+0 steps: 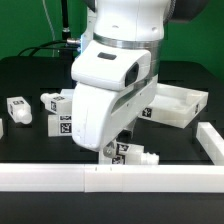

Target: Assemble one leg

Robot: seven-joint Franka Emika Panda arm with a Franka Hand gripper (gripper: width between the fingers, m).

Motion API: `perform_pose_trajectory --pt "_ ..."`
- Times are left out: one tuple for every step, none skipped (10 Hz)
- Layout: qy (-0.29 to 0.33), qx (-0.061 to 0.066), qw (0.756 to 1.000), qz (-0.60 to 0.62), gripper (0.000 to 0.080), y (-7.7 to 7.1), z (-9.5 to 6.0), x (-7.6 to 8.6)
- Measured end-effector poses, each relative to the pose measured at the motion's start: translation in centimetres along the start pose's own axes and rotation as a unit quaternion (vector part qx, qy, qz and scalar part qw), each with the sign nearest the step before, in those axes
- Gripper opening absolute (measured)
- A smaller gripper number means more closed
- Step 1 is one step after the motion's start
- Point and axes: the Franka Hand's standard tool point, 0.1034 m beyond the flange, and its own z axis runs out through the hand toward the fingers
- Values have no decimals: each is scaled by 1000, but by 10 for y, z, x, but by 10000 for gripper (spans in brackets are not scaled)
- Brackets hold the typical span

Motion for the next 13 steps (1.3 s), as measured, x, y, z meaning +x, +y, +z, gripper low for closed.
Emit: perform_pose_trajectory --pt "0 1 1000 -1 443 -3 4 0" --pt "-1 2 1000 -3 609 -5 5 2" --pt "-1 3 1000 -5 637 -6 6 4" --pt "-1 3 1000 -5 646 -6 7 4" --pt "0 3 1000 -8 646 -7 11 1" --pt "1 2 1000 -8 649 -4 14 -5" --pt "1 2 1000 -9 649 -5 14 -4" --pt "1 2 1000 -9 649 -5 14 -4" --pt "1 2 1000 -9 620 -5 14 -4" --pt "1 2 1000 -9 620 -5 14 -4" --pt "1 2 1000 -9 439 -5 14 -4" --pt "1 2 1000 -9 439 -5 14 -4" --pt "1 2 1000 -9 284 -5 14 -4"
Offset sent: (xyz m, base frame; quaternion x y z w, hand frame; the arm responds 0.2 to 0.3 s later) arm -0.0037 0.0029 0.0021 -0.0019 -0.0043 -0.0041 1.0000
